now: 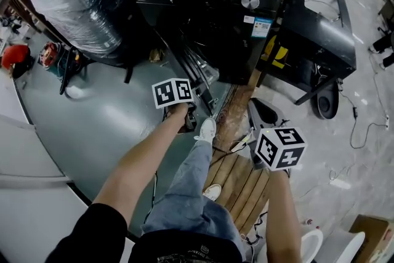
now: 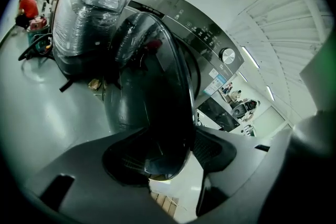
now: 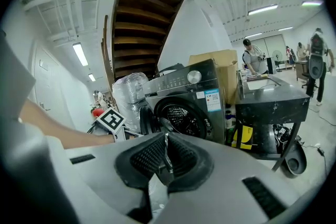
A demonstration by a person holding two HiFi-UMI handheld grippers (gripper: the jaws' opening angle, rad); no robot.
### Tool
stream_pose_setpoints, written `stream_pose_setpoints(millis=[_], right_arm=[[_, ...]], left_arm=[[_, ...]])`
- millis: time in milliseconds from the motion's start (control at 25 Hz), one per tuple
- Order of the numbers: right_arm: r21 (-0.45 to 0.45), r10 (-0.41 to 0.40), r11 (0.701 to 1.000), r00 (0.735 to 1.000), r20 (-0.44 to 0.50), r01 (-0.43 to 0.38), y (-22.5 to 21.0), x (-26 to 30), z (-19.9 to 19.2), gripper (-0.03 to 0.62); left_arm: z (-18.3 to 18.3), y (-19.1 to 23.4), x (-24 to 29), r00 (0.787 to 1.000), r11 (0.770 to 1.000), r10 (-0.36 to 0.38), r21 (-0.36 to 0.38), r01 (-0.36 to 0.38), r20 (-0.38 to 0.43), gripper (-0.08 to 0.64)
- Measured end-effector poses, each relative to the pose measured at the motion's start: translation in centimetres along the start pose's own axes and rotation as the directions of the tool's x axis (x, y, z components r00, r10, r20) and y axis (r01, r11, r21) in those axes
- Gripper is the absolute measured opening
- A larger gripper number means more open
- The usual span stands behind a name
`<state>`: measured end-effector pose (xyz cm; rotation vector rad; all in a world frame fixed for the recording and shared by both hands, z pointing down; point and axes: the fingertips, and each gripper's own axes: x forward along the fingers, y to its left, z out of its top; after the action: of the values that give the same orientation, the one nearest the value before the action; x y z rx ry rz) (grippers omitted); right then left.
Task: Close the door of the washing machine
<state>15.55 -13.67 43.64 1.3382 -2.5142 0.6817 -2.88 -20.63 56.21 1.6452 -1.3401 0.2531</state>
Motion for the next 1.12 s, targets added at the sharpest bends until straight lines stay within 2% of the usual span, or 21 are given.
stream_pose_setpoints(millis=[360, 680, 1120], right_arm=[[0.011, -0.004, 1.000, 1.000, -0.012, 0.004, -0.8, 3.5, 0.2, 0.023], [0.038, -0.018, 0.999, 1.000, -0.020, 0.019, -2.1, 6.1, 0.0, 0.023], [0.058, -0.061, 0.996, 0.998, -0.007, 0.061, -5.3, 7.1, 1.5, 0.023]], left_arm=[[0.9, -2.1, 2.6, 0.998, 0.998, -0.061, 0.022, 0.061, -0.030, 0.288], [1.7, -3.7, 5.0, 0.996, 0.997, -0.075, -0.034, 0.074, -0.051, 0.310], [3.4, -6.0, 8.6, 0.997, 0.992, -0.058, -0.112, 0.053, -0.047, 0.324]])
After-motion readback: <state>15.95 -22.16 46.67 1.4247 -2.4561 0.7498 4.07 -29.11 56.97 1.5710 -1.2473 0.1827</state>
